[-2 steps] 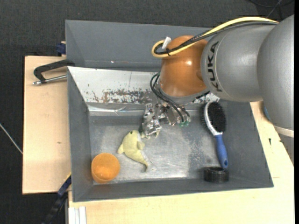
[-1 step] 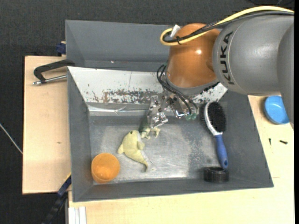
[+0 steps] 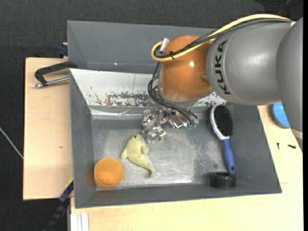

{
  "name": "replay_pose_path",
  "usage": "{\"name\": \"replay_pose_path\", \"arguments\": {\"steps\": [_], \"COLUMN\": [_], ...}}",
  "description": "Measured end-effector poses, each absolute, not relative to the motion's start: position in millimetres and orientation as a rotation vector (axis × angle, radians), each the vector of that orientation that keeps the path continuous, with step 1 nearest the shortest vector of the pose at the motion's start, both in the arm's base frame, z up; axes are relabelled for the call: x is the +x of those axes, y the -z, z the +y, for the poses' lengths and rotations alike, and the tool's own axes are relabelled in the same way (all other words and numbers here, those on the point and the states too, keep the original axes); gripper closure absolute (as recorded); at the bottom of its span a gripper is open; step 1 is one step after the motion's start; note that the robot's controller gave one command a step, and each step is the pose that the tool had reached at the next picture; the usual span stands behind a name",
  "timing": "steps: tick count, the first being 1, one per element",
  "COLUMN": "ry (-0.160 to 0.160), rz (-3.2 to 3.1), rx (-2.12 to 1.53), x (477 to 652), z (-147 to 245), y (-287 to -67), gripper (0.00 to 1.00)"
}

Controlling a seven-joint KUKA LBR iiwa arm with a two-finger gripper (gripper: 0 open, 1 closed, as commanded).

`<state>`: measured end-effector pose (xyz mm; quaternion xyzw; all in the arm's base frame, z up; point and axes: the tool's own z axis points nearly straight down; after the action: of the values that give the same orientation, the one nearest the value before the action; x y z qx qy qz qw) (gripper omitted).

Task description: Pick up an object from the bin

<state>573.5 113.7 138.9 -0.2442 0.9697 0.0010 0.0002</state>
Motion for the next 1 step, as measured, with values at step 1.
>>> {"name": "replay_pose_path", "arguments": {"steps": [1], "ry": [-0.003], "rz": [3.046], "rx": [-0.763], "x": [574.0], "z": [112.8], "y": [-139.6], "gripper": [0.00]}}
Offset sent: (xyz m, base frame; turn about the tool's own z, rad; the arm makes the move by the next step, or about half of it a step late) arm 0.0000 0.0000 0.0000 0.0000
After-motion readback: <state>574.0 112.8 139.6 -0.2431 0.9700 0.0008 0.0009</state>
